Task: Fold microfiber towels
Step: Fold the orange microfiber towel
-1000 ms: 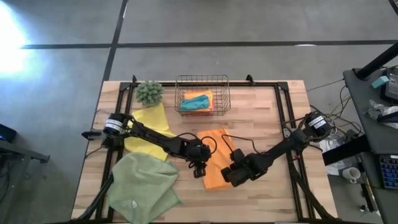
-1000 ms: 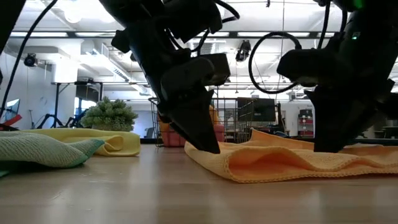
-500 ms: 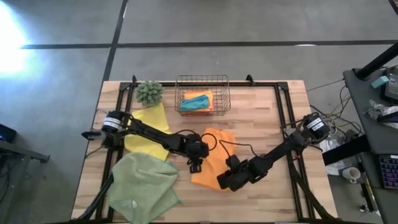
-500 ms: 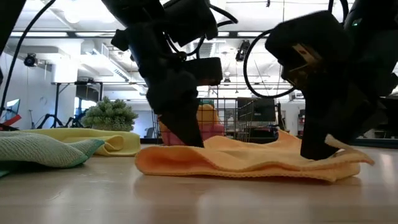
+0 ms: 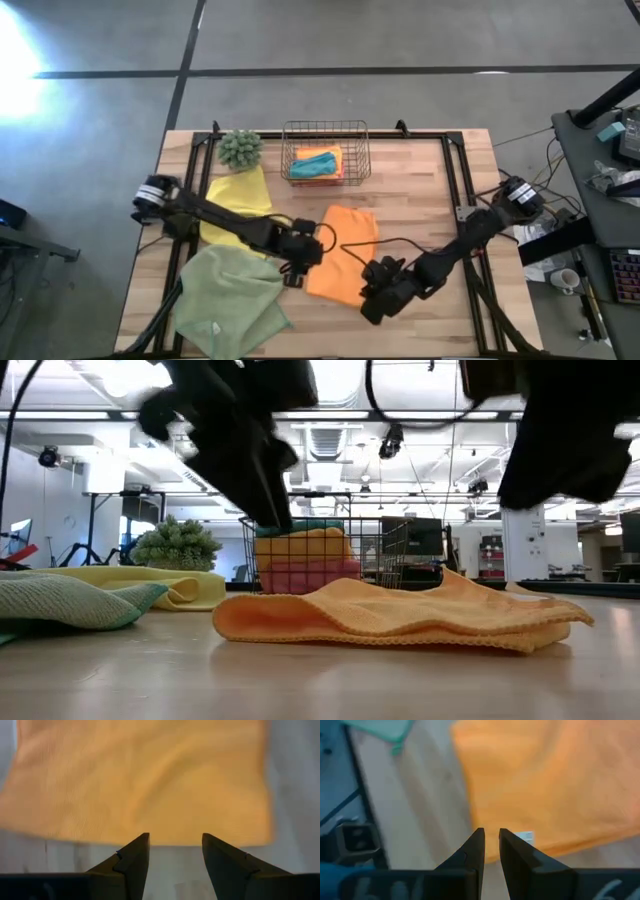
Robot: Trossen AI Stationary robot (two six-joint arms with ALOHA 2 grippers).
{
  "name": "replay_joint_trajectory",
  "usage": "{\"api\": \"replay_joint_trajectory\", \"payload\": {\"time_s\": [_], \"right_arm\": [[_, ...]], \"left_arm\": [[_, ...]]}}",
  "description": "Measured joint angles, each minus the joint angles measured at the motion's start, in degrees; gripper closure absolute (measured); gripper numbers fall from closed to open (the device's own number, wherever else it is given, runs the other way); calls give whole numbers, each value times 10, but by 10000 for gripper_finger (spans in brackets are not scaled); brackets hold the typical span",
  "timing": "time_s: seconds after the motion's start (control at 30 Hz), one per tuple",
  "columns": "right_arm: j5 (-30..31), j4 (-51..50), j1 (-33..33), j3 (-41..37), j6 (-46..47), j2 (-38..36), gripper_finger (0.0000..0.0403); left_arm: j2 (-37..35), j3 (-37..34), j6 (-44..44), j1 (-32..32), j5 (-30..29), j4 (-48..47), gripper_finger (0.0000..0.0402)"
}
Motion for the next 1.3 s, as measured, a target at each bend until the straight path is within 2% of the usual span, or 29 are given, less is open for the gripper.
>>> {"api": "replay_joint_trajectory", "payload": {"time_s": [0.2, 0.33, 0.5, 0.73, 0.97, 1.17, 1.3], "right_arm": [[-3, -2, 20, 36, -62, 3, 353], [-17, -2, 37, 63, -126, 3, 353], [-23, -13, 49, 104, -179, 3, 353], [-29, -139, 51, 189, -240, 2, 353], [-29, -157, 51, 213, -385, 6, 353], [-23, -160, 48, 200, -374, 31, 349], [-49, -160, 39, 199, -366, 64, 331]], "left_arm": [[-13, 0, 16, -78, -54, 1, 235], [-13, 0, 10, -127, -110, 11, 235], [-13, 24, 9, -161, -171, 13, 235], [-12, 51, 9, -181, -172, 2, 235], [-11, 46, 8, -191, -171, -5, 235], [-9, 2, -40, -189, -170, 9, 235], [16, -4, -65, -194, -166, 16, 235]]}}
